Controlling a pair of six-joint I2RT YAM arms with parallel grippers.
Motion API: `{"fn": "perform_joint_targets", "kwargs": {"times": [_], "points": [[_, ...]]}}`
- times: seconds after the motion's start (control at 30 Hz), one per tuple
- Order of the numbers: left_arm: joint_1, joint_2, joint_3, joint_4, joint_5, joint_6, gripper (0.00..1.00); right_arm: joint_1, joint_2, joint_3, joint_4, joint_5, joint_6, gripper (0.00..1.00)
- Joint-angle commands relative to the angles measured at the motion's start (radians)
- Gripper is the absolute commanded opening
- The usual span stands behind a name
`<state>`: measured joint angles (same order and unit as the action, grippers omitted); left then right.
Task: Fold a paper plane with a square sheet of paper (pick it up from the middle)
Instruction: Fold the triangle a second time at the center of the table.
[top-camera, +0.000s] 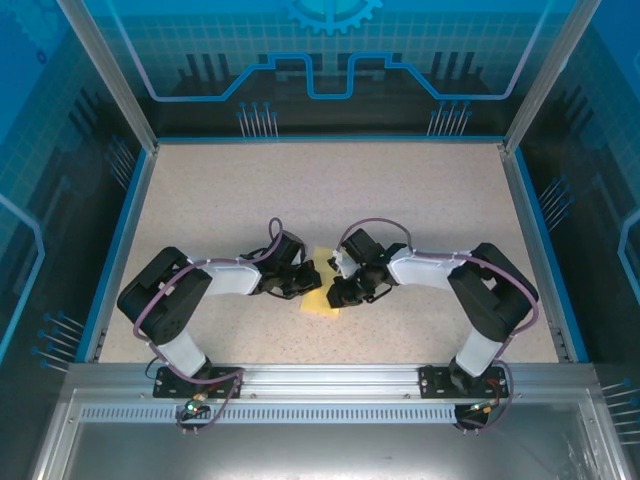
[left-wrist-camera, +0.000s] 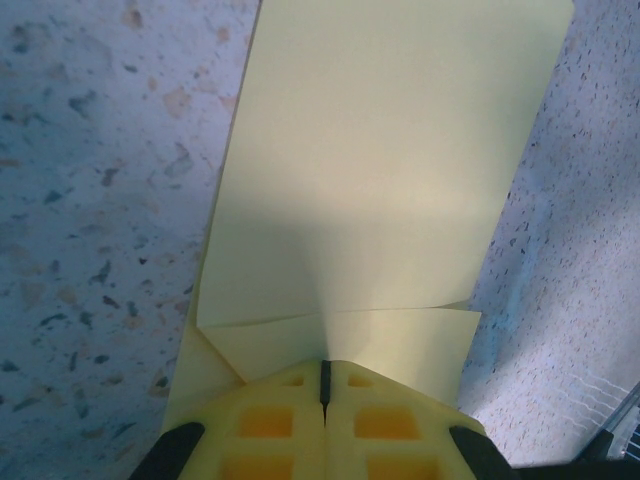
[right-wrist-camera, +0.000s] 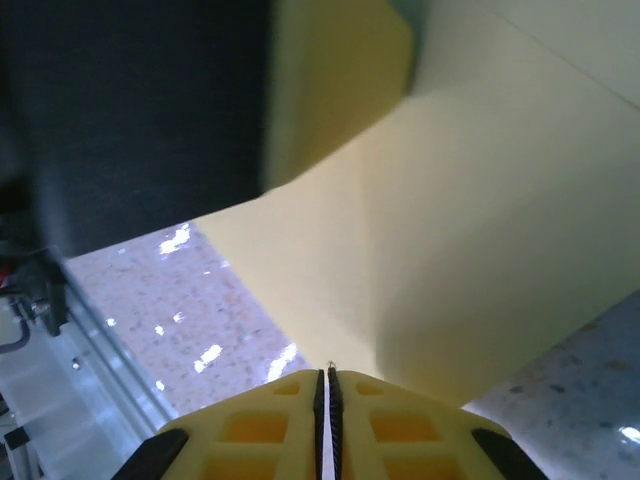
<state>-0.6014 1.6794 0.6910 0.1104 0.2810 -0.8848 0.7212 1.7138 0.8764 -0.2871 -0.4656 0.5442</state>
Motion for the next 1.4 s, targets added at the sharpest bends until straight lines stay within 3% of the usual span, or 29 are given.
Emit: {"fn": "perform_joint_targets", "kwargs": {"times": [0.0, 0.6, 1.03, 1.23, 1.37], "points": [[-0.012, 0.045, -0.045, -0.109, -0.076, -0.002, 0.0, 0.01, 0.029, 0.054, 0.009, 0.037, 0.038, 0.13], [-0.017, 0.041, -0.053, -0.109, -0.09, -0.012, 0.0, 0.033, 0.132, 0.101, -0.034, 0.097, 0.04, 0.12], [-0.017, 0.032, -0.058, -0.129, -0.131, -0.025, 0.0, 0.03, -0.092, -0.156, -0.083, 0.026, 0.026, 0.13], [-0.018, 0.027, -0.055, -0.128, -0.128, -0.017, 0.0, 0.012, -0.186, -0.121, -0.05, 0.061, 0.052, 0.12], [-0.019, 0.027, -0.056, -0.124, -0.123, -0.02, 0.0, 0.01, -0.147, -0.056, -0.007, 0.063, 0.066, 0.13]]}}
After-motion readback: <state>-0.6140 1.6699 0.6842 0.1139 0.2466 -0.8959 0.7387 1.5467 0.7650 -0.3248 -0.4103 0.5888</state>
